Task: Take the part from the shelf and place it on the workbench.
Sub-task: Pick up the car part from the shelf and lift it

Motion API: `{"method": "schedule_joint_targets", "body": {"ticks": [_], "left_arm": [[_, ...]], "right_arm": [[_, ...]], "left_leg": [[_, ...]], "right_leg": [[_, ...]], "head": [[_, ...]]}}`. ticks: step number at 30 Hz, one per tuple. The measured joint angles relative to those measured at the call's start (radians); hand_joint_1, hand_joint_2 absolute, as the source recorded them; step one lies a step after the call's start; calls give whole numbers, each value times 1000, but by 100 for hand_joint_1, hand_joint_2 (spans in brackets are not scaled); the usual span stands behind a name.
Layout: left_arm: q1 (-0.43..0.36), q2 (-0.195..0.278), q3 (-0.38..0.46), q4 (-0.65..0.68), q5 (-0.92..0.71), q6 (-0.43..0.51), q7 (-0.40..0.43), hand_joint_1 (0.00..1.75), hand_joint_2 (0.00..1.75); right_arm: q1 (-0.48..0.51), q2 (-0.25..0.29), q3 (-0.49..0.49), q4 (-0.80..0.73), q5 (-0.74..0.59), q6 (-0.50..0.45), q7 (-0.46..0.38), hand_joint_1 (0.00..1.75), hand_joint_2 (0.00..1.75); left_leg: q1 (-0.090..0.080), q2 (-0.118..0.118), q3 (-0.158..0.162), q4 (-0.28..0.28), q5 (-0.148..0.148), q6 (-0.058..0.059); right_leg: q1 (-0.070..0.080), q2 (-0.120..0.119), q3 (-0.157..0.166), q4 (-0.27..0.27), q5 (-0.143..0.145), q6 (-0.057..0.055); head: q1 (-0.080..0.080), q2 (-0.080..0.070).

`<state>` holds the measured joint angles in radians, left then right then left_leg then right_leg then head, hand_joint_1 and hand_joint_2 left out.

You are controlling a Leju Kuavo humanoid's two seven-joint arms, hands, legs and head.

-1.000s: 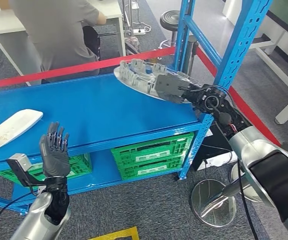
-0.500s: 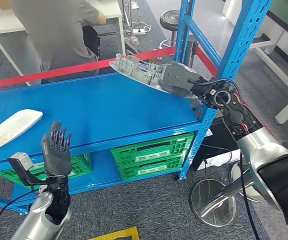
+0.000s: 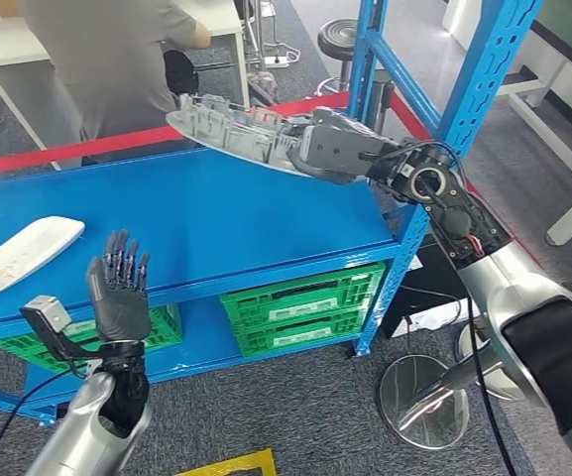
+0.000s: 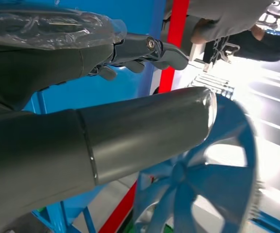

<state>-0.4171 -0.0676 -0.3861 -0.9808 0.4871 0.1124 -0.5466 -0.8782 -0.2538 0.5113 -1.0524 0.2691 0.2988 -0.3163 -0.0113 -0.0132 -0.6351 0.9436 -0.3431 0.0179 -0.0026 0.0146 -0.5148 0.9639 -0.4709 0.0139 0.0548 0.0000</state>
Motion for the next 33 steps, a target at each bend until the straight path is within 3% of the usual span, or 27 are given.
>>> {"method": "schedule_joint_targets", "body": {"ticks": [7, 17, 21, 26, 33], "left_arm": [[-8, -15, -1, 0, 12, 12, -4, 0, 0], [-19, -16, -1, 0, 16, 20, -11, 0, 0], [-22, -16, -1, 0, 21, 28, -11, 0, 175], [-24, -17, -1, 0, 20, 38, -11, 0, 175], [-24, -16, -1, -8, -20, 64, -30, 0, 175]], "right_arm": [[-53, 85, 42, 32, 23, -37, -86, 175, 175], [-117, 165, 79, 90, 21, -60, -130, 175, 175], [-150, 194, 86, 111, 9, -67, -142, 175, 175], [-179, 220, 90, 131, 9, -98, -148, 175, 175], [-178, 224, 89, 100, 5, -106, -81, 175, 175]], "left_leg": [[0, 0, 0, 0, 0, 0], [0, 0, -1, 0, 0, 0], [0, 0, -1, 0, 0, 0], [0, 0, -1, 0, 0, 0], [0, 1, -1, 0, 0, 0]], "right_leg": [[0, 0, -1, 0, 0, 0], [0, 0, -1, 0, 0, 0], [0, 0, -1, 0, 0, 0], [0, 0, -1, 0, 0, 0], [0, 0, -2, 0, 0, 0]], "head": [[0, 0], [0, 0], [0, 0], [0, 0], [0, 0]]}}
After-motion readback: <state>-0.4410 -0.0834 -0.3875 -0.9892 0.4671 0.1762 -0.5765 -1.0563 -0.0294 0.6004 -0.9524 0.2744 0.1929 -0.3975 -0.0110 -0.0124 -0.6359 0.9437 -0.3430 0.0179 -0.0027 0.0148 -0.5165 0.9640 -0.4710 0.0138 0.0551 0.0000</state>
